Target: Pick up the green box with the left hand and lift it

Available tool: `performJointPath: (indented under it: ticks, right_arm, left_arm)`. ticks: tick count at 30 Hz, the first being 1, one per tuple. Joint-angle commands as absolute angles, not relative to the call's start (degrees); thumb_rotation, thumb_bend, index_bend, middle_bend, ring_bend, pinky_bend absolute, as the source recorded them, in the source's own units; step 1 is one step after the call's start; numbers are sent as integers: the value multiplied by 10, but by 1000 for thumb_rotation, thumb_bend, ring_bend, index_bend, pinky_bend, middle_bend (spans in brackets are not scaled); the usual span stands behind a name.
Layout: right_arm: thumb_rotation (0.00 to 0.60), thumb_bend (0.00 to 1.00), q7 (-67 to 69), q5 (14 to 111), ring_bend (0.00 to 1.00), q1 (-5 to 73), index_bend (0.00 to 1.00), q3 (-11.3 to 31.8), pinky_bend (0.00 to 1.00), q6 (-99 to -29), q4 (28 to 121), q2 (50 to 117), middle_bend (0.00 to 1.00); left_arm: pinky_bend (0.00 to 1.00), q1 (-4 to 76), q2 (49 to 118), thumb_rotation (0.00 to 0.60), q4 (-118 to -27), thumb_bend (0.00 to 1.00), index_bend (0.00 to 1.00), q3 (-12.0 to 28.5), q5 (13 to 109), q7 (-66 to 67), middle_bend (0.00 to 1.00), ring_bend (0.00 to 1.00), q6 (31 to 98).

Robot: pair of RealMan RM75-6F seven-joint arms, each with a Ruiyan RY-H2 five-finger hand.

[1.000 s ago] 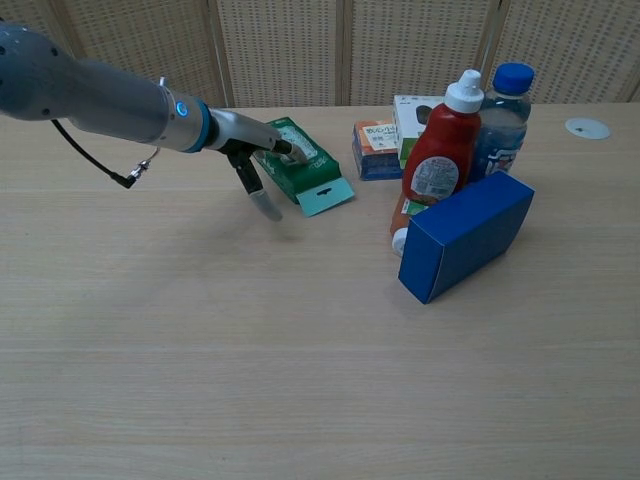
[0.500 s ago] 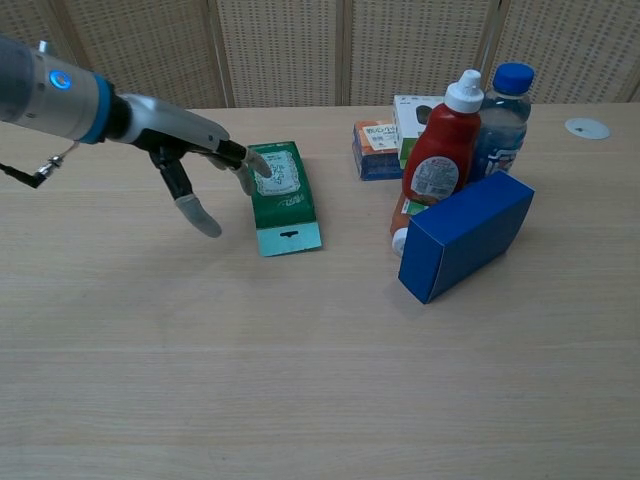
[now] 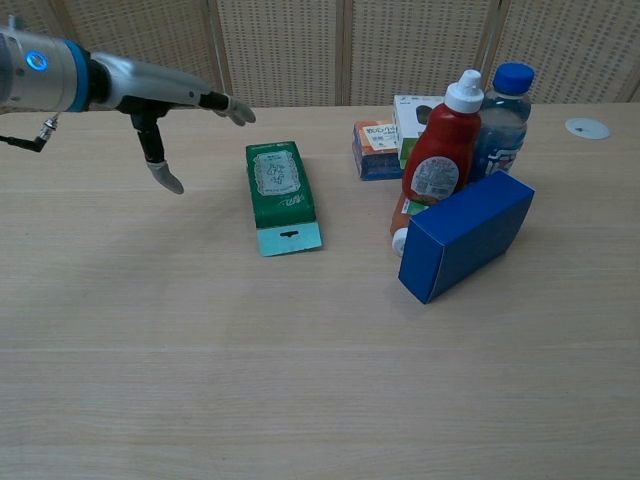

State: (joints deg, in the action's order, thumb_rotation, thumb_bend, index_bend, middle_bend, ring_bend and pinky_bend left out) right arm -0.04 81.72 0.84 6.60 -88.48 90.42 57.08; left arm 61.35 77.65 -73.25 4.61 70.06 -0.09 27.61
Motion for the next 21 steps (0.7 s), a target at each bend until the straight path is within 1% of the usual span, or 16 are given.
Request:
performJointPath:
  ticks: [1, 8, 12, 18, 21]
  right_arm:
    - [124, 335, 4, 811, 0, 3, 0, 65, 0, -888, 901, 568, 0]
    - [122, 337, 18, 802, 0, -9, 0, 67, 0, -898, 894, 563, 0]
    - [122, 335, 24, 798, 0, -14, 0, 67, 0, -900, 890, 563, 0]
    - [122, 336, 34, 792, 0, -20, 0, 69, 0, -905, 883, 563, 0]
    - [122, 336, 37, 792, 0, -23, 0, 70, 0, -907, 880, 564, 0]
  left_arm:
    - [0, 644, 863, 600, -627, 37, 0, 44, 746, 20, 0, 0, 265]
    - [0, 684, 969, 600, -494, 39, 0, 46, 784, 22, 0, 0, 259]
    - [0, 704, 1012, 600, -440, 37, 0, 45, 802, 11, 0, 0, 252]
    - [0, 730, 1053, 600, -386, 36, 0, 34, 826, -9, 0, 0, 229]
    - [0, 736, 1062, 600, -373, 37, 0, 29, 835, -20, 0, 0, 220]
